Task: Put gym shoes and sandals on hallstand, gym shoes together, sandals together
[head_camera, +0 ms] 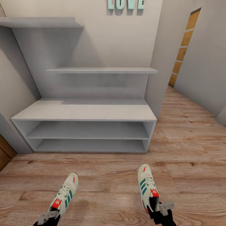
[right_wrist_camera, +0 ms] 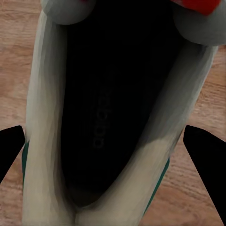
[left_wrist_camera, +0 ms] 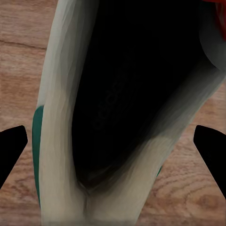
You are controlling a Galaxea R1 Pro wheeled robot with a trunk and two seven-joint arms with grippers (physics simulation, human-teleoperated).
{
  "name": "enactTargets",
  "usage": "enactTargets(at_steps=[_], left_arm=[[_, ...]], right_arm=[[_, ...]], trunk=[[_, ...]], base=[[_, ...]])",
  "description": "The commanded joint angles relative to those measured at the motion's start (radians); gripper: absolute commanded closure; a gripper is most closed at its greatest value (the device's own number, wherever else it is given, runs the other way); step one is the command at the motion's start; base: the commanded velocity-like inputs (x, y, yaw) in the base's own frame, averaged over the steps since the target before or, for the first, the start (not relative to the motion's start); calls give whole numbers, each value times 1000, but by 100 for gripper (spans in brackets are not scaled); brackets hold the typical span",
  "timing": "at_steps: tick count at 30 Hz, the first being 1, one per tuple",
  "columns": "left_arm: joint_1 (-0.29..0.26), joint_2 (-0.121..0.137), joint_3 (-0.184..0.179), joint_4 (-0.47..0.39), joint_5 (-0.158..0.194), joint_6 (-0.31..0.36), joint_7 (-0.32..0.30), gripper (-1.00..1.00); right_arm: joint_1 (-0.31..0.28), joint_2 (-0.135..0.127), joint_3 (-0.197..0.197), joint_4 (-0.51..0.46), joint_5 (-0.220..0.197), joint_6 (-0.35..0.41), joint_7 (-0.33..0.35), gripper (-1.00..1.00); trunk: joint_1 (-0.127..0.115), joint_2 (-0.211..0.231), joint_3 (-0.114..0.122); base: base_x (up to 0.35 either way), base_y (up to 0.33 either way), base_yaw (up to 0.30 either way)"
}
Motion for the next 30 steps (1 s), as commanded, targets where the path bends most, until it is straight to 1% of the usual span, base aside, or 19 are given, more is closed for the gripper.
enactTargets(at_steps=[1,6,8,9,11,13,15,17,18,20,21,22,23,25,26,27,28,30], left_arm=[[-1,-1,8,0,-9,-4,-3,100],[-1,-2,8,0,-6,-1,1,100],[-2,-4,7,0,-5,2,2,100],[-5,-6,7,0,-4,6,3,100],[-9,-10,7,0,-4,10,5,100],[-16,-18,7,-1,-5,15,14,100],[-19,-22,7,-1,-5,17,24,100],[-33,-32,7,-1,-6,21,44,100],[-51,-42,7,-1,-7,28,60,100],[-73,-51,7,-1,-9,43,78,100],[-94,-61,7,-1,-14,70,96,100],[-104,-66,6,-1,-17,87,104,100],[-127,-76,6,-2,-24,130,119,100],[-154,-85,6,-2,-30,179,132,100],[-185,-94,6,-3,-33,232,143,100],[-201,-98,6,-3,-35,258,147,100],[-235,-107,5,-3,-37,310,153,100],[-271,-116,5,-3,-39,359,159,100]], right_arm=[[-1,-3,-10,-1,8,-3,3,100],[-1,-9,-12,-2,8,-3,-5,100],[-1,-23,-13,-3,8,-3,-20,100],[-1,-37,-14,-3,7,-2,-35,100],[-1,-52,-14,-3,7,-1,-52,100],[-1,-75,-15,-2,6,-1,-83,100],[-1,-85,-17,-2,5,0,-95,100],[-1,-99,-28,-1,0,0,-108,100],[-1,-108,-42,-1,-4,0,-114,100],[-1,-117,-62,-2,-8,2,-118,100],[-1,-126,-87,-2,-10,4,-121,100],[-1,-130,-101,-2,-11,6,-122,100],[-1,-135,-130,-2,-12,10,-124,100],[-1,-139,-160,-2,-12,16,-124,100],[-1,-141,-185,-2,-13,23,-124,100],[-1,-142,-196,-2,-13,27,-124,100],[-1,-143,-210,-2,-12,35,-123,100],[-1,-143,-218,-2,-12,42,-121,100]], trunk=[[0,0,-1],[0,0,-1],[0,0,-1],[0,0,-1],[0,0,-1],[0,0,-1],[0,0,-1],[0,0,-1],[0,0,-1],[0,0,-1],[0,0,-1],[0,0,-1],[0,0,-1],[0,0,-1],[0,0,-1],[0,0,-1],[0,0,-1],[0,0,-1]], base=[[0,0,0],[0,0,0],[0,0,0],[0,0,0],[0,0,0],[0,0,0],[0,0,0],[0,0,0],[0,0,0],[0,0,0],[0,0,0],[0,0,0],[0,0,0],[0,0,0],[0,0,0],[0,0,0],[0,0,0],[0,0,0]])
